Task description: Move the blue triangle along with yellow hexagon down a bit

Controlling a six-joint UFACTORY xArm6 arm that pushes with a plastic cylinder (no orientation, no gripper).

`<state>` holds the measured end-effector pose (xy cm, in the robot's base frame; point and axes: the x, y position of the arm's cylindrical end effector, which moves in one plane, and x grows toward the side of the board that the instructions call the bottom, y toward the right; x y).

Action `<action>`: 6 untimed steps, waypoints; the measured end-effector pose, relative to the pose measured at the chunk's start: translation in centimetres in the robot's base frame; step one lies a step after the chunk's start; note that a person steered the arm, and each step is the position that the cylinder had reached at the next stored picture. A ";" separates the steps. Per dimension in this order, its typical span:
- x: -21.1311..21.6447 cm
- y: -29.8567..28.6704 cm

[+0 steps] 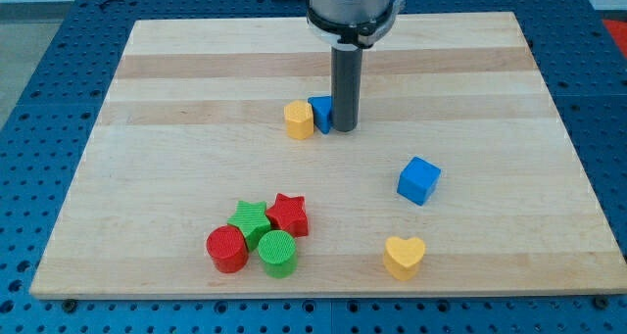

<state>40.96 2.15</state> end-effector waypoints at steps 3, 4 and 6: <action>-2.1 0.1; -2.4 0.4; -3.7 -0.3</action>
